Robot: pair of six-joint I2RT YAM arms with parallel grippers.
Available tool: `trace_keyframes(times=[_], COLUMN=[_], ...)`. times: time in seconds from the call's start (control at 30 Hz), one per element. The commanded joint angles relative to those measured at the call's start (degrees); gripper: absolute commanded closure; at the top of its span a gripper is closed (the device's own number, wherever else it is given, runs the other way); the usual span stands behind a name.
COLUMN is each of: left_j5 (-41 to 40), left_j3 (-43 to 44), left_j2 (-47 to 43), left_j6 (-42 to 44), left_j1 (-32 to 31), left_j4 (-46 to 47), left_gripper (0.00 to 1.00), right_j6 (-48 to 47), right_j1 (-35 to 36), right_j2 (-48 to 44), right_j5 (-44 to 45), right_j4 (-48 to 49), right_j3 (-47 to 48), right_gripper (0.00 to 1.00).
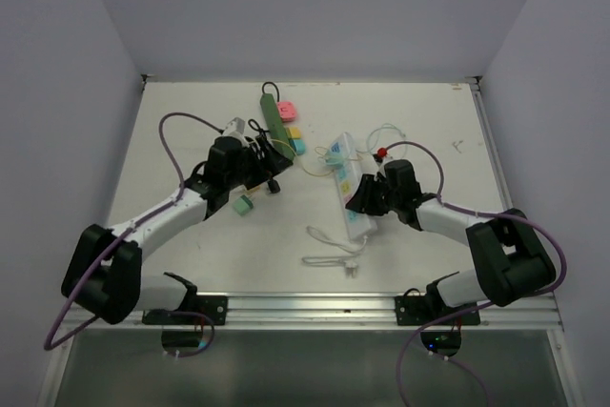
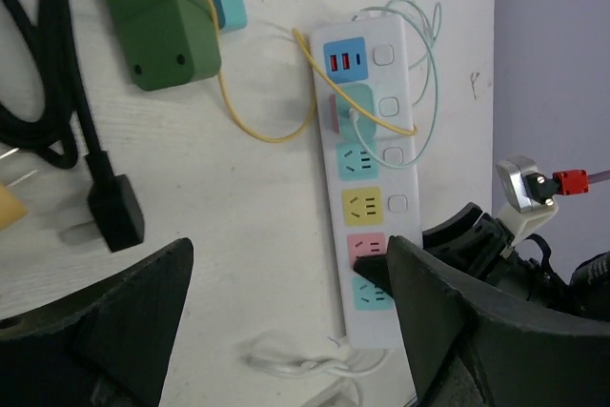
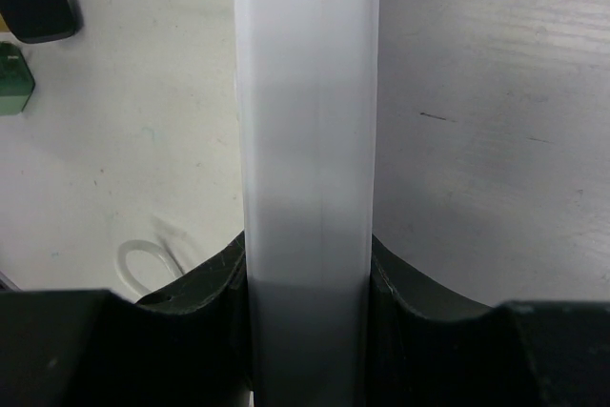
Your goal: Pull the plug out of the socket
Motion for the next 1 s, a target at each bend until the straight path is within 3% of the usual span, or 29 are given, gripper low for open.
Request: trace_keyframes(times=[0.0,0.2,0.5,0.67,0.97], left_j5=[-0.9,-0.4,-5.0,-0.9,4.3], left_j3=[7.3,19.5,31.1,32.2,25.8], left_j2=[7.9,21.4,33.0,36.6,35.8], left_j6=[-2.1,-0.1,6.0,6.4,1.5], left_j1=[-4.2,-9.3,-9.6,-9.6,-9.7], left_j4=[8.4,8.9,5.7,5.7,7.2], left_gripper=[0.14,0.16,0.15,0.16,0.20], right_j6=[-2.5,-2.9,-3.7,-3.7,-2.8], right_j1=[1.4,2.3,2.8,3.0,2.9], right_j2=[-1.0,-1.3,-2.4,-2.4,-1.4], right_j5=[-1.2,-1.6,-1.7,-1.7,-1.3], right_j4=[-3.3,-3.1,-2.8,-2.4,-1.3], right_j3=[-0.2,-0.3,-1.0,-1.0,-1.4], right_gripper=[1.00,1.00,1.00,1.00,1.00])
